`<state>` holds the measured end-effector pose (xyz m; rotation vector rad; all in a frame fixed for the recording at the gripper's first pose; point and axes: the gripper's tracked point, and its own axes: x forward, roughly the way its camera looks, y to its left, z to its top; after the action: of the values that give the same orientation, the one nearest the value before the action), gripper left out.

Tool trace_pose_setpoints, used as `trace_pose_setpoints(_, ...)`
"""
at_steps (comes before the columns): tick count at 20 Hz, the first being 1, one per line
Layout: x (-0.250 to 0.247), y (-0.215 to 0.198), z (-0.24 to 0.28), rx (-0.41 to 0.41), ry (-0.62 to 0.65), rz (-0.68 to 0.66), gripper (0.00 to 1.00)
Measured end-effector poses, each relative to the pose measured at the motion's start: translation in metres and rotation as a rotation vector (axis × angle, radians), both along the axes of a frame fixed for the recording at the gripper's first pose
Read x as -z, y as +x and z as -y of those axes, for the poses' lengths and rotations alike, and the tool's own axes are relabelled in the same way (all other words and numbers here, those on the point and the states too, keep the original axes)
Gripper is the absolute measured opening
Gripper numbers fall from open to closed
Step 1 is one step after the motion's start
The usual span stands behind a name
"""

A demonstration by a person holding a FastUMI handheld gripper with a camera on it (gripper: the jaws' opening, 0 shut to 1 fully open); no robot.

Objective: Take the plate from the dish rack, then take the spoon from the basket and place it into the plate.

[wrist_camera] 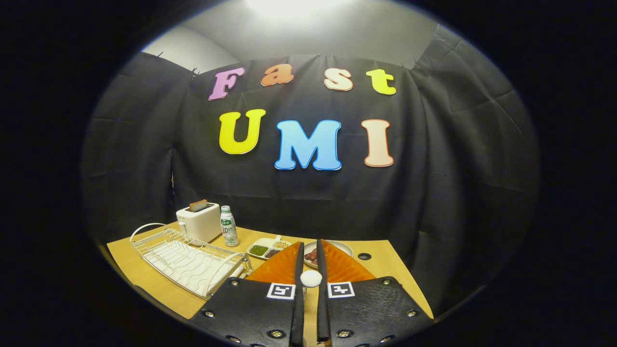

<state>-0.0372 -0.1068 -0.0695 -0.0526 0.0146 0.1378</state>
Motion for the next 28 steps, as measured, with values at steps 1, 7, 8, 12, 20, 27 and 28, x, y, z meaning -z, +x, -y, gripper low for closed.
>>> trace_pose_setpoints(1,0.0,-0.005,-0.001,0.002,0.008,-0.009,0.1)
trace_pose_setpoints(7,0.017,-0.03,-0.012,-0.015,-0.021,-0.103,0.1)
trace_pose_setpoints(8,0.02,-0.033,-0.015,-0.018,-0.027,-0.117,0.1)
trace_pose_setpoints(12,0.036,-0.043,-0.03,-0.039,-0.034,-0.169,0.1)
trace_pose_setpoints(20,0.081,-0.055,-0.062,-0.109,-0.059,-0.286,0.1)
trace_pose_setpoints(27,0.113,-0.053,-0.099,-0.208,-0.106,-0.363,0.1)
trace_pose_setpoints(28,0.116,-0.051,-0.105,-0.225,-0.11,-0.372,0.1)
